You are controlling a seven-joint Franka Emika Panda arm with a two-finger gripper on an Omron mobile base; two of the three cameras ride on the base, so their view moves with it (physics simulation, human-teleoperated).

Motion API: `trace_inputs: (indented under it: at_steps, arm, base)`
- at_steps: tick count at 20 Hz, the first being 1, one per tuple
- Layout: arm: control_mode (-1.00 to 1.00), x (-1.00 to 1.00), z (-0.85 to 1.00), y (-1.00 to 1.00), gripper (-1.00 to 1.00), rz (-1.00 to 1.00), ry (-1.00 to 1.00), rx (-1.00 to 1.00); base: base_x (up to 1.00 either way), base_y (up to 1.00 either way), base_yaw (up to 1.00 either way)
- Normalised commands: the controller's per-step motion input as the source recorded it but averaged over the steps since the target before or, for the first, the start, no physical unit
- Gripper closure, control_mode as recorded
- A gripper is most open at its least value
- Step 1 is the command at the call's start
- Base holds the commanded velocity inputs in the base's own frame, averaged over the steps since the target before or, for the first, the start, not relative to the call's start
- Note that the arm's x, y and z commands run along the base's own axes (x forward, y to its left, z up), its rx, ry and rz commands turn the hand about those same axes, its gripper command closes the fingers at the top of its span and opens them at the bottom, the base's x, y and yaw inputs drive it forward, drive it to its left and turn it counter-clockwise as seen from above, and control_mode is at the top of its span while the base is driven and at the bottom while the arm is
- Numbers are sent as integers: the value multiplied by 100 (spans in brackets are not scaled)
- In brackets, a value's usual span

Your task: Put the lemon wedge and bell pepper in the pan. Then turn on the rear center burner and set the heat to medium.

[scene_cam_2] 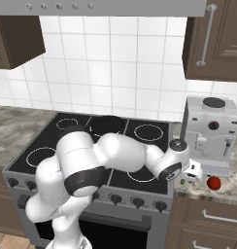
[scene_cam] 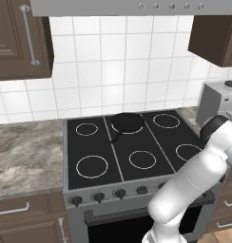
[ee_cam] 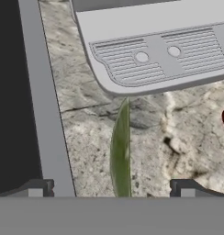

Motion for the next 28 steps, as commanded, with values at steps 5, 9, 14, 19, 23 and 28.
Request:
trace_inputs:
  at_steps: [5, 9, 14, 19, 23, 28]
  arm:
    - [-100, 0, -10, -4, -100, 0, 0, 0]
    - [-100, 0, -10, -1, -100, 0, 0, 0]
    - [-100, 0, -29, 0, 100, -3, 13, 0]
    - [-100, 0, -33, 0, 100, -4, 13, 0]
    - [-100, 0, -31, -3, 100, 0, 3, 0]
    - [-100, 0, -18, -9, 100, 0, 0, 1]
  base:
    - [0, 0, 0]
    - [0, 0, 0]
    - [0, 0, 0]
    - [0, 0, 0]
    - [0, 0, 0]
    - [0, 0, 0]
